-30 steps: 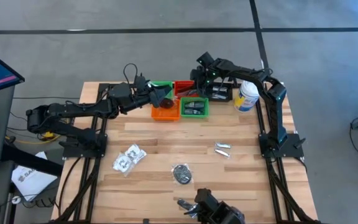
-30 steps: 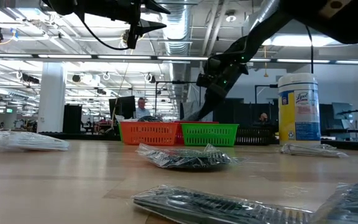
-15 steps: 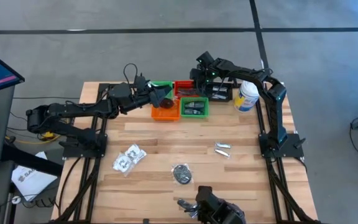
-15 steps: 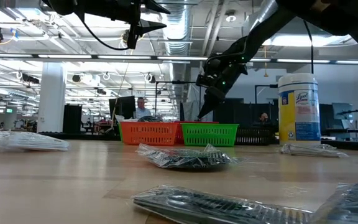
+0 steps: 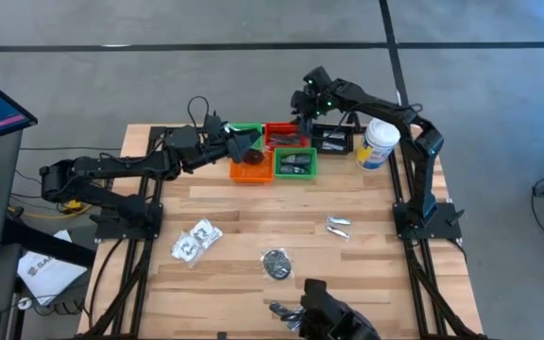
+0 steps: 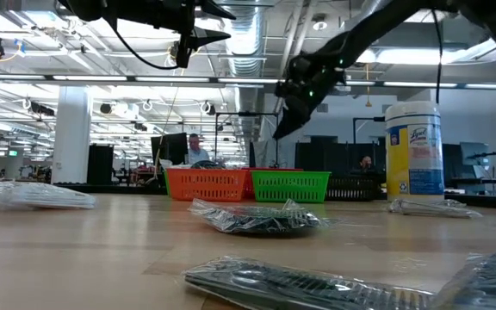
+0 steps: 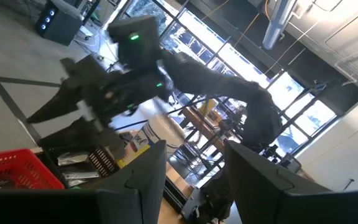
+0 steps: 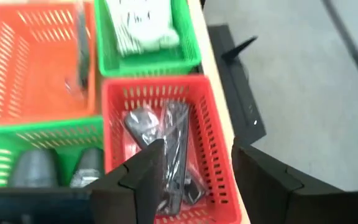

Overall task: Pick & Place Travel size toiletries
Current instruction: Put the nail cutter into the black bin

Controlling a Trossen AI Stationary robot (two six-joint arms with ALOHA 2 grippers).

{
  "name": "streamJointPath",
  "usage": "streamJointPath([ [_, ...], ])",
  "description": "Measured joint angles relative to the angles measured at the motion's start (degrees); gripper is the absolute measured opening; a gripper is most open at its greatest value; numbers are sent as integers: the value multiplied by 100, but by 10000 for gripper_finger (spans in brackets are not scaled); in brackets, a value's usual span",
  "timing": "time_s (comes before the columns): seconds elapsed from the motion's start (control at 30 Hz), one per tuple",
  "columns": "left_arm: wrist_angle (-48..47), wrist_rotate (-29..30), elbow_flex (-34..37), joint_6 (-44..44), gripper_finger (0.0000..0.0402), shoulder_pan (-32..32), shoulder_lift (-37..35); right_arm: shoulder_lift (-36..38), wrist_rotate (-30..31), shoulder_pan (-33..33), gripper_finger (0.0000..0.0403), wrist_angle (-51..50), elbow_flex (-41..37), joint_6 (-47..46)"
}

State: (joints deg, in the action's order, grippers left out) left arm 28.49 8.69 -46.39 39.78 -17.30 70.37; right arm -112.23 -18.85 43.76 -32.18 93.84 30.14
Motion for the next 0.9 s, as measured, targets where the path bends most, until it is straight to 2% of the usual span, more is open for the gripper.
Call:
streamJointPath([
  [0.23,0,-11,0,-38,154,-2,0,682,-9,-197,182,-308,9,-27],
  [0.33,-2,-210,0,-41,154,-2,0,963,-15,-368,178,-626,9,-95],
  [0.6,-11,-1080,0,-55,154,-2,0,1476,-39,-971,164,-1519,7,-957],
  [0.9,-20,-2291,0,-28,154,80,0,1602,-58,-1979,145,-2117,7,-2182],
])
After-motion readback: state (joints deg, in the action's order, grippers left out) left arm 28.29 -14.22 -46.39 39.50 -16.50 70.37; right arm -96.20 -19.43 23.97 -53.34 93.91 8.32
